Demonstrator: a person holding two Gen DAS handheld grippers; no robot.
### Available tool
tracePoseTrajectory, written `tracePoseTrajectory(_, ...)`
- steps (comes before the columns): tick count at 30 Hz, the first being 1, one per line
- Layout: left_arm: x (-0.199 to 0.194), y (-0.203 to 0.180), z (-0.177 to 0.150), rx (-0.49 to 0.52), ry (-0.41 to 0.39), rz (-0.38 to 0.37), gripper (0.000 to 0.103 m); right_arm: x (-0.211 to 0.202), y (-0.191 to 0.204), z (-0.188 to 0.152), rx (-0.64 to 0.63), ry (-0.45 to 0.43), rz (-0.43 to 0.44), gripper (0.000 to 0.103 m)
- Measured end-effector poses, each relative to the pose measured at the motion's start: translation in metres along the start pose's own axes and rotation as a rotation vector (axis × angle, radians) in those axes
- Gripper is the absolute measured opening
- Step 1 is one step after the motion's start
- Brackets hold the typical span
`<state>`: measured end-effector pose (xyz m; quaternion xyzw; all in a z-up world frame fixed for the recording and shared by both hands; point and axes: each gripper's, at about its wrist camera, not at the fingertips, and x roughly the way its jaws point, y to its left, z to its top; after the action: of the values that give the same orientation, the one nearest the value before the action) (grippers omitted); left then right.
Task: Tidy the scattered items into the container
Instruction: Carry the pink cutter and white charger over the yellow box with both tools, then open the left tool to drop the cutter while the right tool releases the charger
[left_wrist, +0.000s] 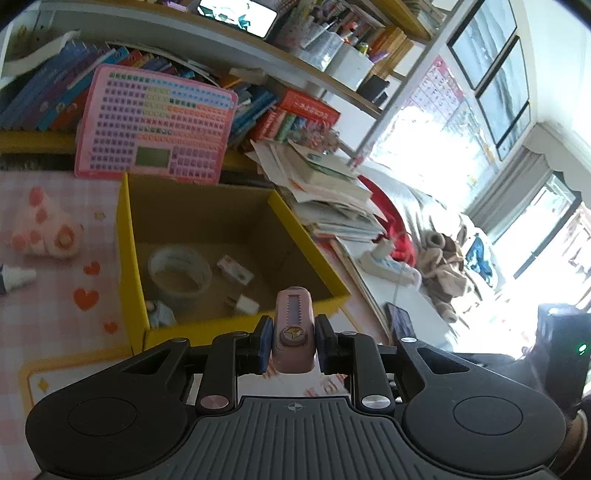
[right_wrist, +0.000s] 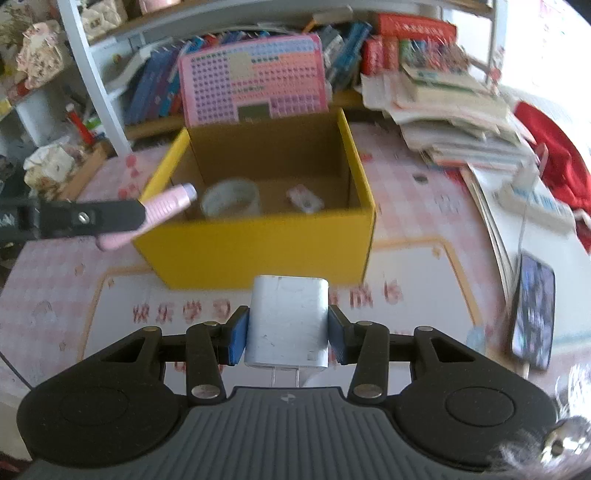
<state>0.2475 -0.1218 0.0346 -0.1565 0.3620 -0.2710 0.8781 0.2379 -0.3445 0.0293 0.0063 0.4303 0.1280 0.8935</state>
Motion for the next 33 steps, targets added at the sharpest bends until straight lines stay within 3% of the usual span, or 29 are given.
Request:
tracePoseTrajectory(12, 0.047, 0.006, 0.032, 0.057, 0.023, 0.191, 0.023, 0.037, -0.014, 0.087, -0.117, -0.078, 0.133, 0.042)
tracePoseTrajectory(17, 0.076, 0.008, 0.029, 0.109, 0.100, 0.256, 0.023, 0.071, -0.017, 0.110, -0.147, -0.027, 0.170, 0.042)
tracePoseTrajectory(26, 0.110, 0.012, 0.022, 0.139, 0.177, 0.321, 0.023, 0.131, -0.010, 0.119, -0.186, 0.080, 0.203, 0.042)
tracePoseTrajectory(33, 0.122, 0.013, 0.023, 0.124, 0.191, 0.318, 0.023, 0.182, -0.002, 0.125, -0.179, 0.207, 0.213, 0.042)
